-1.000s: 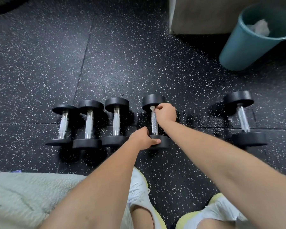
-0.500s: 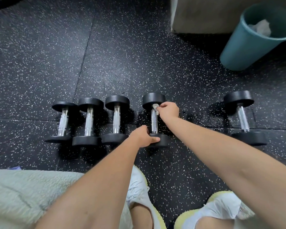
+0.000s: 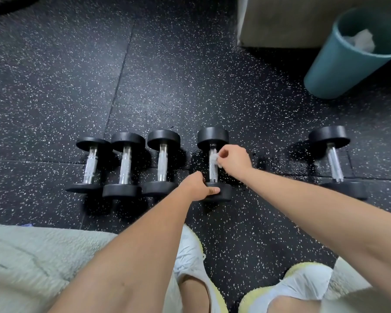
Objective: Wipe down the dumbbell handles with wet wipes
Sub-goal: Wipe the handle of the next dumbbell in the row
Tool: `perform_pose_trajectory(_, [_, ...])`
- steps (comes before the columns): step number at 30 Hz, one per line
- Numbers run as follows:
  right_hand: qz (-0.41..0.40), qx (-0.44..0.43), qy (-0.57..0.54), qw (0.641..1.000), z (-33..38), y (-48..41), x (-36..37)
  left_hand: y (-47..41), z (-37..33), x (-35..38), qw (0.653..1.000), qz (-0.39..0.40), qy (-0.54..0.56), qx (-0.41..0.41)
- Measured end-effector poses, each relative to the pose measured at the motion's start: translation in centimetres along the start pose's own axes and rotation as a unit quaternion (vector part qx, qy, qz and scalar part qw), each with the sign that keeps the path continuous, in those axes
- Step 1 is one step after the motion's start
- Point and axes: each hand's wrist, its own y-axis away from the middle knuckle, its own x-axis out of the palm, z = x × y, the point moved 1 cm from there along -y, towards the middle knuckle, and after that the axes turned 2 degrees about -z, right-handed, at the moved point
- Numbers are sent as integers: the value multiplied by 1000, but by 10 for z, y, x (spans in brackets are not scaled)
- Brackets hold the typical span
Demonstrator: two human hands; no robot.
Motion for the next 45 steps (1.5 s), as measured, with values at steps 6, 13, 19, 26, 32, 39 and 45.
perform_pose_trajectory(6, [-12,34,-47,998,16,-3,16,4,-2,4,1000,-7,-8,-4])
perform_pose_trajectory(13, [112,-46,42,992,-3,26,20,4,3,-7,996,-9,-88,9])
perform_pose_trajectory(19, [-53,73,-74,993,14,-14,6,7,7,-9,997,-25,-72,26])
perform_pose_trajectory(26, [-71,90,-98,989,21,-9,30,9,8,-5,996,-36,-74,42])
perform_pose_trajectory(32, [15,30,-31,999,-1,10,29,7,5,-11,995,-7,-84,46])
perform_pose_trajectory(39, [-66,103,-104,987,27,-23,19,3,4,-10,996,-2,-73,53])
perform_pose_trajectory(45, [-28,42,-40,998,27,-5,25,5,18,-11,998,4,-32,59])
